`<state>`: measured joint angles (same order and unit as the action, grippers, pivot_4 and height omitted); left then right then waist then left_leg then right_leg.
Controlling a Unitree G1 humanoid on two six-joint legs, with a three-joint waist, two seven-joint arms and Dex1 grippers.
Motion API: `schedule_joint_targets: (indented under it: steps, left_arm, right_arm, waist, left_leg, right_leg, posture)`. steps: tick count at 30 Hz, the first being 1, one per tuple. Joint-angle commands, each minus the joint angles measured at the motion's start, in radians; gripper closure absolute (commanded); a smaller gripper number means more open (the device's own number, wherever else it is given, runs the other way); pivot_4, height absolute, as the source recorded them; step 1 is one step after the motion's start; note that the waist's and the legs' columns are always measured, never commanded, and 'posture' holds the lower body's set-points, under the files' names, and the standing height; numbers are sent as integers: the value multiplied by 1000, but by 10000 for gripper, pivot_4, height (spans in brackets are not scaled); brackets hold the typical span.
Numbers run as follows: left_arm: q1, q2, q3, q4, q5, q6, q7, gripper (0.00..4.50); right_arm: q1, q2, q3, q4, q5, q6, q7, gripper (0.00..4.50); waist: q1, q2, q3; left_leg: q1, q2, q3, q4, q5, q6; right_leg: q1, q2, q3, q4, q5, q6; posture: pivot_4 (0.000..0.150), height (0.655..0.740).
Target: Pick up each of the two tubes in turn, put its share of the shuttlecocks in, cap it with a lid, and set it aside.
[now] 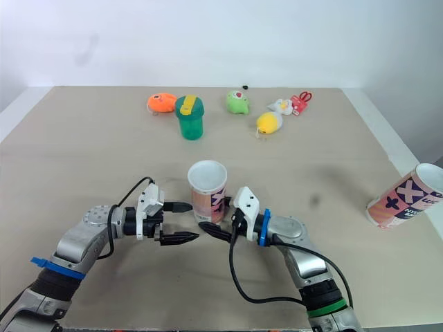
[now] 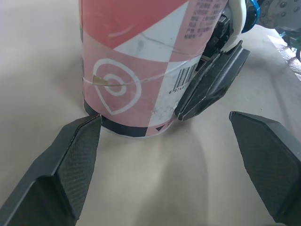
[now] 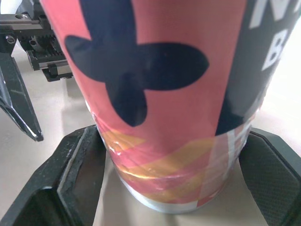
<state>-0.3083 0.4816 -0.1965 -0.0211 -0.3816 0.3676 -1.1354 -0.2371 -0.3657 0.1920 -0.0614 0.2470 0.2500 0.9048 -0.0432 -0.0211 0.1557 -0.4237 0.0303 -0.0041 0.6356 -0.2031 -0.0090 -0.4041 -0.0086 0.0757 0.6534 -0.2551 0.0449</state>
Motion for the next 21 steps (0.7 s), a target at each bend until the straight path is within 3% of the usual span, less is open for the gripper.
schedule_joint_targets:
  steps: [1, 3, 4, 7, 12, 16, 21]
  left_arm:
    - [-14, -4, -1, -14, -2, -20, -8, 0]
    - [-16, 0, 7, -12, 1, -23, -9, 0]
    - [-17, 4, 14, -11, 1, -26, -9, 0]
    - [-30, 11, 56, -13, -20, -37, -7, 0]
    - [-117, -2, 141, -35, -63, -30, 46, 0]
    - [-186, -75, 142, -64, -66, -37, 122, 0]
    - [-206, -163, 97, -38, -35, -73, 168, 0]
  right_arm:
    - [-18, 18, 7, -6, 8, -20, -6, 8980]
    - [-14, 21, 6, -6, 12, -19, -6, 14363]
    - [-11, 20, 3, -13, 18, -13, -7, 14919]
    - [5, 22, -32, -44, 41, -9, -29, 14919]
    - [36, 75, -238, -97, 138, 27, -224, 14919]
    - [35, 93, -452, -48, 72, -44, -505, 14919]
    - [57, 86, -575, -3, 15, -43, -699, 14919]
  waist:
    - [0, 0, 0]
    - [0, 0, 0]
    - [0, 0, 0]
    - [0, 0, 0]
    - [8, -1, 1]
    - [20, -1, 1]
    - [21, -1, 1]
  left_leg:
    - [0, 0, 0, 0, 0, 0]
    - [0, 0, 0, 0, 0, 0]
    - [0, 0, 0, 0, 0, 0]
    - [0, 0, 0, 0, 0, 0]
    - [0, 0, 0, 1, 0, -1]
    - [-1, -1, 0, 1, 1, -2]
    - [-1, -4, 2, 1, 1, -2]
  right_leg:
    - [0, 0, 0, 0, 0, 0]
    - [0, 0, 0, 0, 0, 0]
    - [0, 0, 0, 0, 0, 0]
    - [0, 0, 0, 0, 0, 0]
    - [0, 0, 0, 1, 0, 0]
    - [0, -1, 1, 1, 1, 2]
    - [0, -4, 3, 1, 3, -2]
  posture:
    - [1500, 7400]
    - [1500, 7400]
    - [1500, 7400]
    - [1500, 7400]
    - [1500, 7400]
    - [1500, 7400]
    - [1500, 7400]
